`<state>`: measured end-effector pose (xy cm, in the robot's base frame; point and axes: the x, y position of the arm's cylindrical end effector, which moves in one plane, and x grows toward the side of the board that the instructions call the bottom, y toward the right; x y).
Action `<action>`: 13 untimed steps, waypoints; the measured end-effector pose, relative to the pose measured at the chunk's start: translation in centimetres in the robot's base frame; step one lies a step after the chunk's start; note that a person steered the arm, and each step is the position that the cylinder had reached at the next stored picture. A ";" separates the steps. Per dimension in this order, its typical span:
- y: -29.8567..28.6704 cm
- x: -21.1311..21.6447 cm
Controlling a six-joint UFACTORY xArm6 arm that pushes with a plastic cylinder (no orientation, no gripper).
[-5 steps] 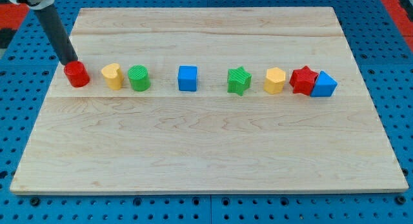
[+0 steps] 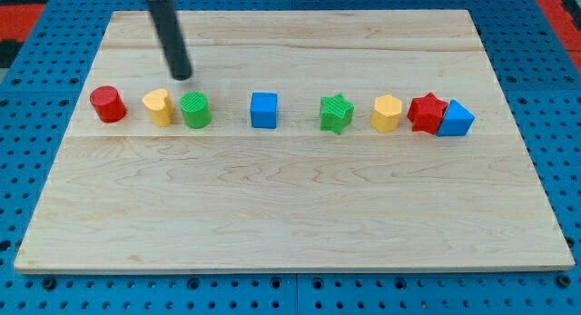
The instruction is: Move the red star to the left side
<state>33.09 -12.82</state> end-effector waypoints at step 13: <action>28.3 3.9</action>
<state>37.00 15.52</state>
